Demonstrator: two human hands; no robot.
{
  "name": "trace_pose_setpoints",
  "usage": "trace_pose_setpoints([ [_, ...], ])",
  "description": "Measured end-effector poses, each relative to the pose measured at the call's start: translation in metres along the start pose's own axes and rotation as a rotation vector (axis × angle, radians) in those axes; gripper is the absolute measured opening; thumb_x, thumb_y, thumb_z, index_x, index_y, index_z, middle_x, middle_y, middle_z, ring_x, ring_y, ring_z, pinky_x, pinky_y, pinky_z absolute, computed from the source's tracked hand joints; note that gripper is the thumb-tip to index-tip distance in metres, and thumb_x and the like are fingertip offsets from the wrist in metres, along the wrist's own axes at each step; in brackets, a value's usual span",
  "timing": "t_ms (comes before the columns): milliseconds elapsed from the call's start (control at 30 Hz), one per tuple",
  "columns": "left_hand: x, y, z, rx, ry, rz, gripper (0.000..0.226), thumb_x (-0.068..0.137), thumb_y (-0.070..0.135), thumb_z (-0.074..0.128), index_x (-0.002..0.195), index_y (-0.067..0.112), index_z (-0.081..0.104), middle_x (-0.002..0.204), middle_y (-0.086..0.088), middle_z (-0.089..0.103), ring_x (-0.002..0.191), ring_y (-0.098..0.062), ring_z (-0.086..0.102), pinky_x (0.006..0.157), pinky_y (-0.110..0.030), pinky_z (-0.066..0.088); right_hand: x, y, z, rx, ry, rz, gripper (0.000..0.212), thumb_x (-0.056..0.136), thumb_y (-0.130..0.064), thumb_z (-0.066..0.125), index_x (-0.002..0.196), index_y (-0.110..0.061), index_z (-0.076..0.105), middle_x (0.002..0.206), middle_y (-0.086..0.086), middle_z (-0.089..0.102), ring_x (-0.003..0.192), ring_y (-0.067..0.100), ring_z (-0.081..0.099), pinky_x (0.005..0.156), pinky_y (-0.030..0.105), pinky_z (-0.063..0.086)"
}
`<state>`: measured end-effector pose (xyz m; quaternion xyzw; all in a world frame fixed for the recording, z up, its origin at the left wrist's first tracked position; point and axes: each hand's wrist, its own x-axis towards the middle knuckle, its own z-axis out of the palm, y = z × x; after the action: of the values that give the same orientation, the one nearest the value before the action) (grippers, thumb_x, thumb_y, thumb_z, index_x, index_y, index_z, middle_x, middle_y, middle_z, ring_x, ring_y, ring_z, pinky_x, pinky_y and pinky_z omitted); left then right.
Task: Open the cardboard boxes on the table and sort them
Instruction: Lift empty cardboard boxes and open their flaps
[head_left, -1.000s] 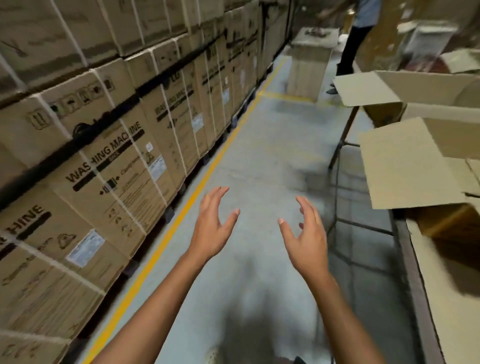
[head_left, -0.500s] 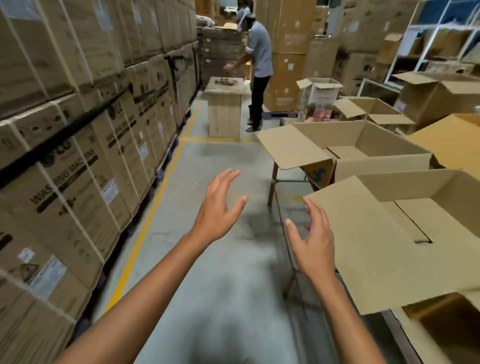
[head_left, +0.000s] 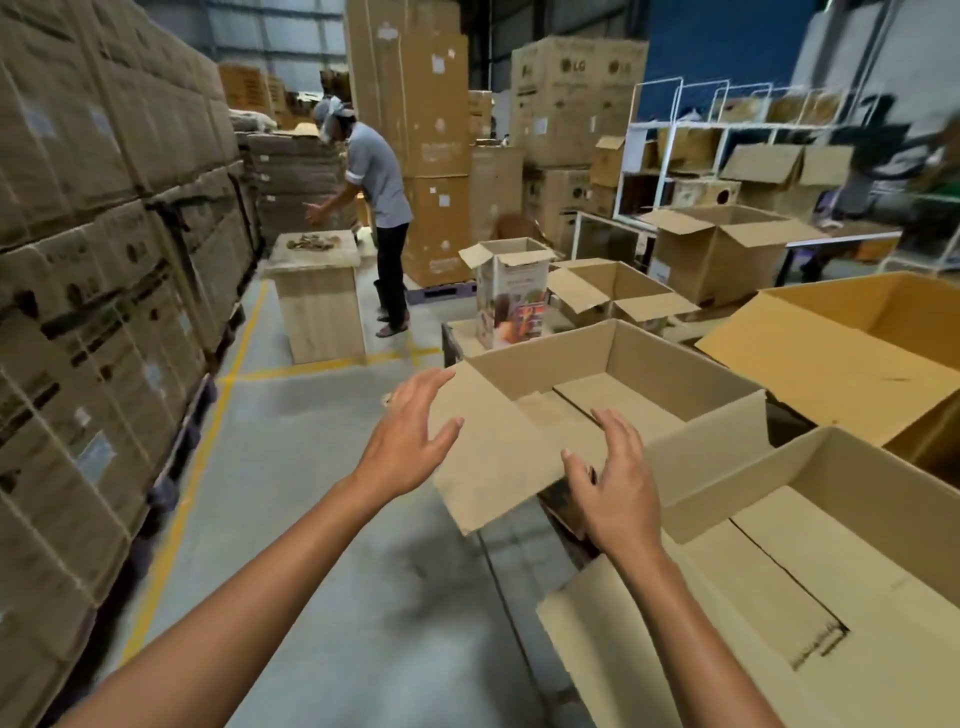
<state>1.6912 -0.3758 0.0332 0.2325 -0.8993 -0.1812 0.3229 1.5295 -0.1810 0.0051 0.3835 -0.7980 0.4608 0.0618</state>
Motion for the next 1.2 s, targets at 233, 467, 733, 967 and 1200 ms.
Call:
trace_pose_setpoints([
  [233, 0.125, -0.061, 0.059, -0.009, -0.111, 0.06, 0.051, 0.094, 0.025, 0.063, 0.14, 0.015, 0.045, 0.137, -0.008, 0.049, 0.128, -0.027, 0.044, 0.104, -0.037, 0.036, 0.072, 0.028, 0.035, -0.196, 0.029, 0.149, 0.056, 0.096, -0.039, 0.058, 0.148, -0.024, 0.041, 0.16, 0.006, 0.031, 0.147, 0.021, 0.026, 0.117, 0.037, 0.025],
  [467, 0.256, -0.122, 0.139, 0.068, -0.322, 0.089, 0.059, 0.089, 0.025, 0.07, 0.141, 0.011, 0.047, 0.14, -0.017, 0.048, 0.132, -0.033, 0.042, 0.112, -0.048, 0.035, 0.118, 0.065, 0.087, -0.423, 0.019, 0.642, 0.069, 0.093, -0.047, 0.055, 0.153, -0.023, 0.03, 0.165, 0.014, 0.005, 0.15, 0.036, 0.011, 0.116, 0.056, 0.026],
  [733, 0.31, -0.21, 0.212, 0.001, -0.48, -0.356, 0.055, 0.092, 0.022, 0.049, 0.144, 0.01, 0.038, 0.144, -0.025, 0.041, 0.125, -0.049, 0.046, 0.103, -0.051, 0.042, 0.117, 0.083, 0.143, -0.375, 0.269, 0.92, 0.088, 0.092, -0.043, 0.061, 0.159, -0.02, 0.008, 0.165, 0.013, 0.014, 0.151, 0.03, 0.018, 0.121, 0.044, 0.025],
  [967, 0.308, -0.229, 0.224, -0.095, -0.487, -0.483, 0.06, 0.093, 0.017, 0.044, 0.15, 0.012, 0.029, 0.146, -0.03, 0.034, 0.13, -0.048, 0.037, 0.105, -0.051, 0.035, 0.112, 0.083, 0.149, -0.257, 0.547, 1.019, 0.069, 0.094, -0.033, 0.064, 0.153, -0.019, 0.031, 0.149, 0.006, 0.049, 0.133, 0.029, 0.05, 0.107, 0.048, 0.045],
  [1200, 0.286, -0.226, 0.195, -0.288, -0.454, -0.692, 0.073, 0.095, 0.019, 0.046, 0.157, 0.015, 0.007, 0.155, -0.029, 0.012, 0.136, -0.049, 0.029, 0.109, -0.052, 0.031, 0.093, 0.068, 0.165, -0.107, 0.693, 1.342, 0.073, 0.089, -0.048, 0.065, 0.148, -0.018, 0.035, 0.148, 0.016, 0.04, 0.127, 0.042, 0.046, 0.101, 0.057, 0.045],
])
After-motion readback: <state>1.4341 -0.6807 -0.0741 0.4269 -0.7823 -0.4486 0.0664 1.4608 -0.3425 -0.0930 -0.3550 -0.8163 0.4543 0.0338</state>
